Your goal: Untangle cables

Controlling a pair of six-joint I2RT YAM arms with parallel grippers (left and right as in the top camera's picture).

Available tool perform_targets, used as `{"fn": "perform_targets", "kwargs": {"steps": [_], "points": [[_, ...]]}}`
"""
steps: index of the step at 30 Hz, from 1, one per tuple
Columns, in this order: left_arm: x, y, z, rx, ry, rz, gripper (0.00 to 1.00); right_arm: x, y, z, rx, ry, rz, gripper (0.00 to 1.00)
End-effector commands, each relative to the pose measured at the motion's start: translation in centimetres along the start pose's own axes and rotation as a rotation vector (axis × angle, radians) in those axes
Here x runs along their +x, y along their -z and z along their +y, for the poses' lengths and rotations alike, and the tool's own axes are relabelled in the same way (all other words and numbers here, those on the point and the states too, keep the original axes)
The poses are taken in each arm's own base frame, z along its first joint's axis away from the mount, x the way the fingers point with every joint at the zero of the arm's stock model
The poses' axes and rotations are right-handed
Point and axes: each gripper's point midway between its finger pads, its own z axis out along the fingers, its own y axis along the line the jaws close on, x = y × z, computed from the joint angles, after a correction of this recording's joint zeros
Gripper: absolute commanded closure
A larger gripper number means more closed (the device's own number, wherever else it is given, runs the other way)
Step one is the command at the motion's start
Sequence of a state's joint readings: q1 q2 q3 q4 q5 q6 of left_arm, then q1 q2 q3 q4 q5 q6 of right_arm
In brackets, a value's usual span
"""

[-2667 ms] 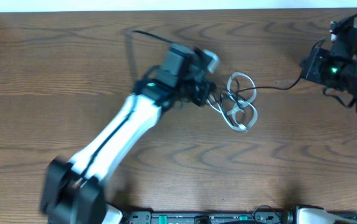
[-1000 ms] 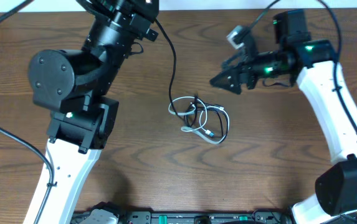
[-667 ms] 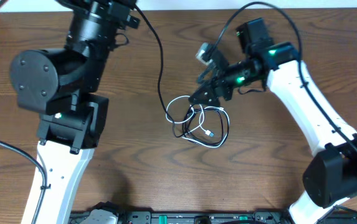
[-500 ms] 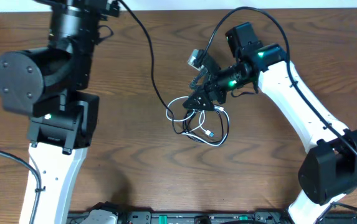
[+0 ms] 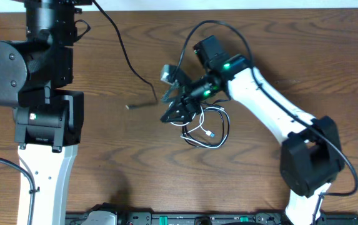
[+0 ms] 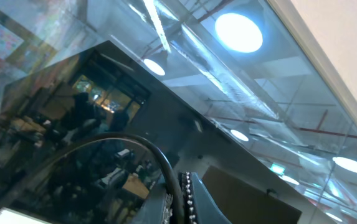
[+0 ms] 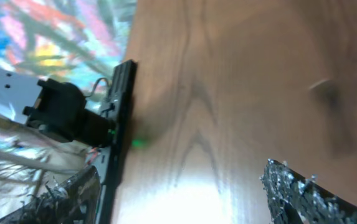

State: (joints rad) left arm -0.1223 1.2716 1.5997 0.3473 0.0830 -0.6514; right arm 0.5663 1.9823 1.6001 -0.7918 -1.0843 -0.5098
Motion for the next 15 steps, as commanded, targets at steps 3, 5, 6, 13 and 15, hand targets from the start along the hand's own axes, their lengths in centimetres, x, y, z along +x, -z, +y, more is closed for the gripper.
{"fn": "perform_targets", "kwargs": {"steps": [3, 5, 6, 13, 15], "points": [[-2.1, 0.7, -1.1, 0.009, -0.014, -0.033, 0.92, -0.6, -1.8, 1.0, -0.109, -0.005, -0.035, 0.25], [-2.0, 0.8, -1.0, 0.003, -0.013, -0.022, 0.93, -0.9, -1.7, 0.6, -0.094, 0.001, -0.046, 0.26], [-1.9, 0.9, -1.0, 0.0, -0.013, -0.018, 0.93, -1.2, -1.5, 0.3, -0.086, 0.003, -0.055, 0.28], [0.1, 1.0, 0.8, -0.073, -0.009, 0.064, 0.93, -5.0, 2.9, 0.1, 0.003, 0.085, -0.163, 0.26], [0.6, 1.0, 1.2, -0.086, -0.007, 0.086, 0.93, -6.3, 3.9, 0.4, 0.06, 0.119, -0.183, 0.25]]}}
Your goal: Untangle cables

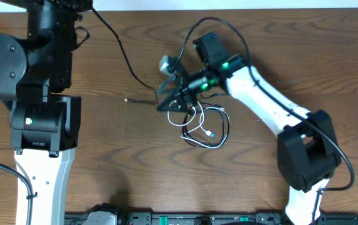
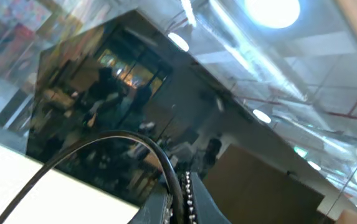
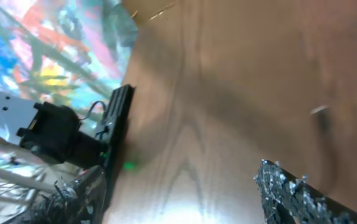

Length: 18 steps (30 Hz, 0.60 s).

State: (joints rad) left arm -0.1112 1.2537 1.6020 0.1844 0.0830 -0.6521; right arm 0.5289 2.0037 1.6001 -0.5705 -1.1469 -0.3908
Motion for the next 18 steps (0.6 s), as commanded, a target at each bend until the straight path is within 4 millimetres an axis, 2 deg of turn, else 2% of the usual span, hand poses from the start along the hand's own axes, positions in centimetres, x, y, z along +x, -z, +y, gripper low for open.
{"fn": "perform_targets", "kwargs": {"steps": [1, 5, 7, 14, 18], "points": [[-0.5, 0.5, -0.9, 0.018, -0.001, 0.017, 0.92, -5.2, 2.9, 2.1, 0.105, 0.092, -0.078, 0.23], [0.4, 0.6, -1.0, 0.028, 0.073, 0.061, 0.92, -8.4, 3.6, 2.9, 0.106, 0.141, -0.164, 0.21], [0.5, 0.6, -0.8, 0.022, 0.109, 0.068, 0.92, -9.8, 3.6, 4.0, 0.056, 0.173, -0.206, 0.2], [2.5, 0.9, -2.1, 0.099, 0.118, 0.181, 0.93, -13.1, 3.1, 6.2, -0.005, 0.235, -0.291, 0.19], [4.0, 1.1, -1.5, 0.07, 0.15, 0.243, 0.93, -14.5, 3.2, 7.0, -0.025, 0.218, -0.33, 0.21]]}}
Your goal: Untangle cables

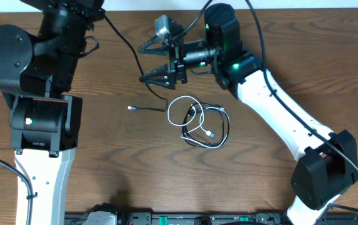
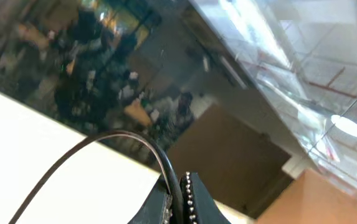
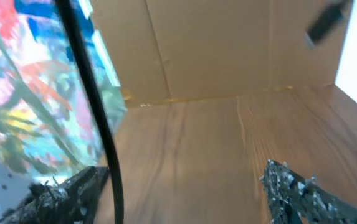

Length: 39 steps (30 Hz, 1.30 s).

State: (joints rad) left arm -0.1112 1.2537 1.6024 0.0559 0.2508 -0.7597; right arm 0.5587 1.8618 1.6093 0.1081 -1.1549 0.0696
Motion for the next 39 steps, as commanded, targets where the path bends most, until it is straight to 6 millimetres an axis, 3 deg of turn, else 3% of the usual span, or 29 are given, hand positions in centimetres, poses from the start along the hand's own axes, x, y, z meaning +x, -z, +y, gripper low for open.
{"fn": "perform_targets", "kwargs": {"steps": [1, 3, 7, 10, 13, 18, 22, 25, 29, 30, 31, 32, 34, 35, 39], "points": [[0.7, 0.6, -0.7, 0.012, 0.056, 0.061, 0.93, -1.4, -0.3, 1.0, -0.031, -0.103, -0.028, 0.26], [1.2, 0.7, -0.2, -0.012, 0.071, 0.081, 0.93, -1.8, -0.4, 1.1, -0.035, -0.125, -0.036, 0.39], [2.3, 0.7, 1.0, -0.059, 0.085, 0.122, 0.92, -1.8, -0.2, 1.0, -0.032, -0.189, -0.036, 0.82], [3.0, 0.8, 1.8, -0.091, 0.095, 0.15, 0.92, -1.5, 0.3, 0.3, -0.013, -0.248, -0.031, 0.96], [4.2, 0.9, 3.1, -0.142, 0.11, 0.193, 0.91, 0.4, 1.1, -1.8, 0.098, -0.382, 0.0, 0.99], [6.9, 1.0, 6.0, -0.248, 0.14, 0.283, 0.78, 4.5, 3.3, -5.5, 0.338, -0.571, 0.07, 0.99], [9.0, 1.1, 8.3, -0.327, 0.164, 0.351, 0.69, 5.0, 5.1, -6.9, 0.434, -0.602, 0.07, 0.99], [10.9, 1.3, 10.3, -0.393, 0.165, 0.415, 0.67, 3.6, 7.4, -8.1, 0.477, -0.645, 0.014, 0.99], [13.6, 1.8, 13.1, -0.484, 0.167, 0.505, 0.49, 0.2, 12.0, -10.2, 0.548, -0.709, -0.102, 0.99], [14.8, 1.9, 14.3, -0.511, 0.136, 0.554, 0.37, -1.8, 15.0, -11.1, 0.593, -0.728, -0.17, 0.99], [15.4, 2.0, 15.0, -0.526, 0.12, 0.58, 0.33, -2.4, 16.2, -11.5, 0.614, -0.73, -0.193, 0.99], [16.5, 2.2, 16.1, -0.552, 0.106, 0.622, 0.28, -3.7, 19.2, -12.5, 0.675, -0.724, -0.249, 0.99], [17.9, 2.6, 17.5, -0.592, 0.102, 0.673, 0.24, -5.1, 23.2, -13.4, 0.751, -0.716, -0.313, 0.99], [19.0, 3.0, 18.6, -0.623, 0.1, 0.717, 0.23, -5.9, 27.7, -14.0, 0.829, -0.715, -0.376, 0.99], [20.7, 3.4, 20.2, -0.665, 0.106, 0.775, 0.24, -5.5, 36.8, -14.6, 0.997, -0.762, -0.492, 0.99]]}}
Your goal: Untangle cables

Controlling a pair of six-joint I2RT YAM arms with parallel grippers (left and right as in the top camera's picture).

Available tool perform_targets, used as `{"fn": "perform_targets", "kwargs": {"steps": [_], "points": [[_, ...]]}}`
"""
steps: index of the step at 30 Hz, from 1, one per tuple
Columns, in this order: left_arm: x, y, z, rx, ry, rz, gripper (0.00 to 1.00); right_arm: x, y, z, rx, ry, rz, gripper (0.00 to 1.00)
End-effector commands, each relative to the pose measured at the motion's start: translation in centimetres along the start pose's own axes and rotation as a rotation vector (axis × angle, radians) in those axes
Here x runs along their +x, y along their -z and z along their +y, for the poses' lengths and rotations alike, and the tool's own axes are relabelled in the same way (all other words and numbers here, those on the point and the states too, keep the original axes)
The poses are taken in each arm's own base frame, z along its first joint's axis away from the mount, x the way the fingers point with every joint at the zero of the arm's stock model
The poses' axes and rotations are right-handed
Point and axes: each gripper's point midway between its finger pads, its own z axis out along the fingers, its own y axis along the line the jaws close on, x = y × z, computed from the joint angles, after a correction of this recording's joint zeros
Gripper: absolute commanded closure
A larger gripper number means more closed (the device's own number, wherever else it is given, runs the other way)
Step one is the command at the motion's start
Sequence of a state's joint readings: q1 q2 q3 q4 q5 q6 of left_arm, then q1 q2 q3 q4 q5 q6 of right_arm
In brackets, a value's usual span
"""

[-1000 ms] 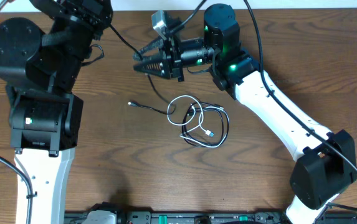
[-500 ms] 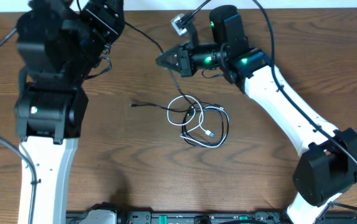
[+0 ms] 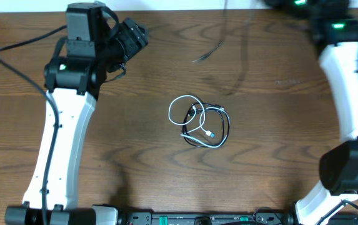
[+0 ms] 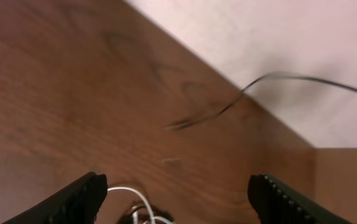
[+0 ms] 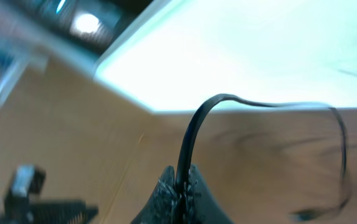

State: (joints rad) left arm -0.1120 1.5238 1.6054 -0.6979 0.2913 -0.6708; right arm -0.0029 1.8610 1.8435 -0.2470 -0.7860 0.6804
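Note:
A thin black cable (image 3: pixel 221 34) hangs over the back of the table, its free end (image 3: pixel 197 60) lifted clear of the wood. My right gripper (image 5: pixel 181 178) is shut on this black cable (image 5: pixel 194 127), which loops away to its plug (image 5: pixel 303 215). In the overhead view only the right arm (image 3: pixel 341 56) shows; its gripper is past the top edge. A small tangle of white and black cables (image 3: pixel 200 125) lies mid-table. My left gripper (image 3: pixel 134 36) at the back left stands open (image 4: pixel 181 190), with the white loop (image 4: pixel 139 199) below it and the black cable (image 4: pixel 259 84) beyond.
The wooden table (image 3: pixel 135 169) ends at a white wall along the back (image 4: pixel 290 37). The left arm's links (image 3: pixel 63 125) stretch down the left side. A dark equipment rail (image 3: pixel 197 219) runs along the front edge.
My left gripper, then shut on the black cable, is now open and faces the table. My right gripper, then open beside that cable, is now shut on it at the back right.
My left gripper held the black cable raised at the back left while my right gripper stood open low at the tangle. Then the right gripper was raised and open beside the black cable. Now the right holds it, the left is open, and its end is off the table.

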Motion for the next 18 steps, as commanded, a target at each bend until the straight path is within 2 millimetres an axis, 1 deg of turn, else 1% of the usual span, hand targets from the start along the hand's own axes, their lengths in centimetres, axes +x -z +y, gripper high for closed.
{"fn": "perform_targets", "kwargs": {"steps": [1, 2, 3, 5, 6, 7, 8, 9, 10, 15, 16, 18], "points": [[0.4, -1.0, 0.5, -0.015, -0.039, 0.038, 0.23, -5.6, 6.5, -5.0, 0.156, -0.102, -0.171, 0.99], [0.5, -1.2, 0.6, -0.021, -0.037, 0.045, 0.23, -6.2, 7.7, -6.4, 0.194, -0.124, -0.19, 0.99], [0.7, -1.4, 0.9, -0.031, -0.041, 0.058, 0.23, -6.9, 10.3, -9.3, 0.285, -0.156, -0.226, 0.99], [0.9, -1.5, 1.1, -0.038, -0.057, 0.066, 0.23, -7.6, 13.6, -12.7, 0.406, -0.162, -0.265, 0.99], [1.1, -1.5, 1.2, -0.04, -0.073, 0.074, 0.23, -7.8, 15.7, -14.9, 0.5, -0.159, -0.288, 0.99], [1.6, -1.5, 1.0, -0.037, -0.106, 0.089, 0.23, -7.8, 18.3, -17.4, 0.625, -0.16, -0.317, 0.99], [2.0, -1.5, 0.8, -0.034, -0.132, 0.1, 0.23, -7.8, 19.9, -18.7, 0.705, -0.16, -0.334, 0.99], [2.7, -1.7, 0.5, -0.029, -0.171, 0.118, 0.23, -7.8, 22.2, -20.6, 0.821, -0.158, -0.356, 0.99], [3.2, -1.7, 0.2, -0.025, -0.197, 0.128, 0.23, -7.8, 23.5, -21.5, 0.877, -0.155, -0.366, 0.99], [5.5, -2.0, -1.7, 0.012, -0.306, 0.171, 0.23, -8.3, 27.6, -24.0, 1.047, -0.138, -0.421, 0.99], [6.6, -2.1, -2.5, 0.026, -0.329, 0.189, 0.23, -8.9, 29.0, -24.6, 1.104, -0.128, -0.463, 0.99], [7.6, -2.2, -3.2, 0.04, -0.348, 0.206, 0.23, -10.0, 30.0, -24.8, 1.14, -0.102, -0.518, 0.99]]}}
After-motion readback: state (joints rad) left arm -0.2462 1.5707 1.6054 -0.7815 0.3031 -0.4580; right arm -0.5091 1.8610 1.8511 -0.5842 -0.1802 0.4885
